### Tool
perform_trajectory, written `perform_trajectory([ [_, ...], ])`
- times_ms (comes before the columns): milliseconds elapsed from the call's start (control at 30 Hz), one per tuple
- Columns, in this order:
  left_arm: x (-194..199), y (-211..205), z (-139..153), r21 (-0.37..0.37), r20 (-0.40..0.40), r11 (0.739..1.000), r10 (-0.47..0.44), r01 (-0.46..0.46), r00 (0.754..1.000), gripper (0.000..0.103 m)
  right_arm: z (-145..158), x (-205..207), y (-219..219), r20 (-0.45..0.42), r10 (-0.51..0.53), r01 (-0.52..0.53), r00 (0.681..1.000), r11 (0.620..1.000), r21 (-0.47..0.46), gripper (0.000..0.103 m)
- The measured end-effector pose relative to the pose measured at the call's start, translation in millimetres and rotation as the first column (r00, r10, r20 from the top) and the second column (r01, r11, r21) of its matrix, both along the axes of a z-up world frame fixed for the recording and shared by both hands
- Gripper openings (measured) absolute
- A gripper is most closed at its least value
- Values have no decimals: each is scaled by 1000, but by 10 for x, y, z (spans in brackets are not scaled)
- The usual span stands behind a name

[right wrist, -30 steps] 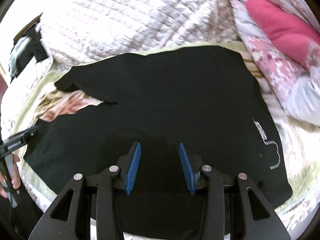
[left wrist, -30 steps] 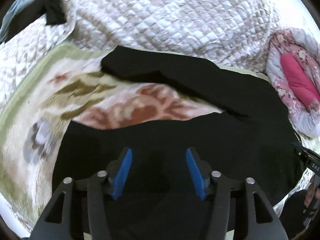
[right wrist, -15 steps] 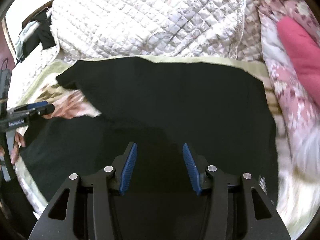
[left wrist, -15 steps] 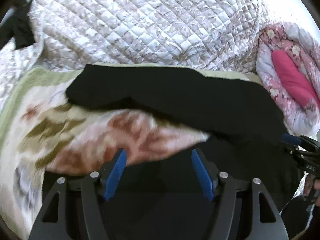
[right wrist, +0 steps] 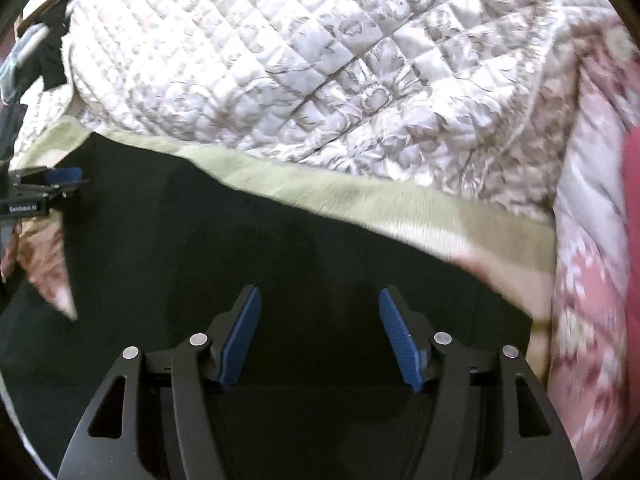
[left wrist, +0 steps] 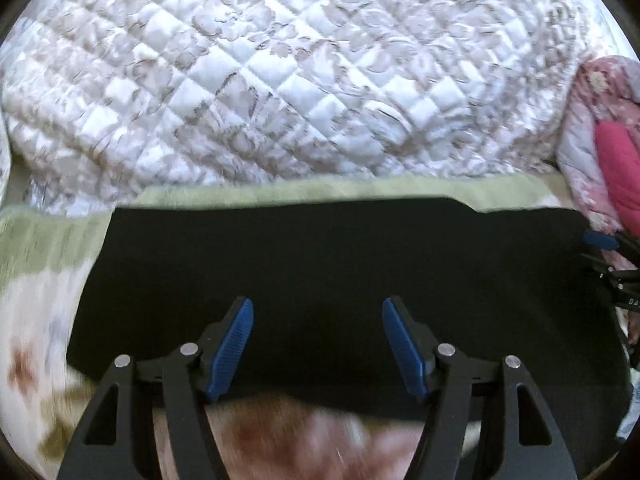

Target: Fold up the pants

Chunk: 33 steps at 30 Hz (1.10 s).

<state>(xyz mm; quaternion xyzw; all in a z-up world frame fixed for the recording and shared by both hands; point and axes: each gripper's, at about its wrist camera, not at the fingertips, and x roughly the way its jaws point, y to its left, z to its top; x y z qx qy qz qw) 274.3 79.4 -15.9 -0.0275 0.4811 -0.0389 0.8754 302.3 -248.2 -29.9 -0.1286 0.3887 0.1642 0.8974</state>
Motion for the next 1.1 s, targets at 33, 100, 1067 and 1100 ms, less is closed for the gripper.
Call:
perform_trajectory([
  [33,75,4,-24,4,-3,1000,5,-5,1000,70,-17,97,6,-9,5,-5,1000,1000,-5,62],
  [100,241,-6,-92,3,-18,1000,2,-2,1000,70,-63,286,16,-40,21,-21,999,1000,-4,62],
  [1067,-1752,-171,834,-39,274,999,-24,36,961,4,307,-2201,24,71,33,-43,997,990,133,9],
  [1100,-1932,-185,747,-44,253,998,-27,40,967,4,204,-2299,17,33,15,-20,999,989,147,9],
])
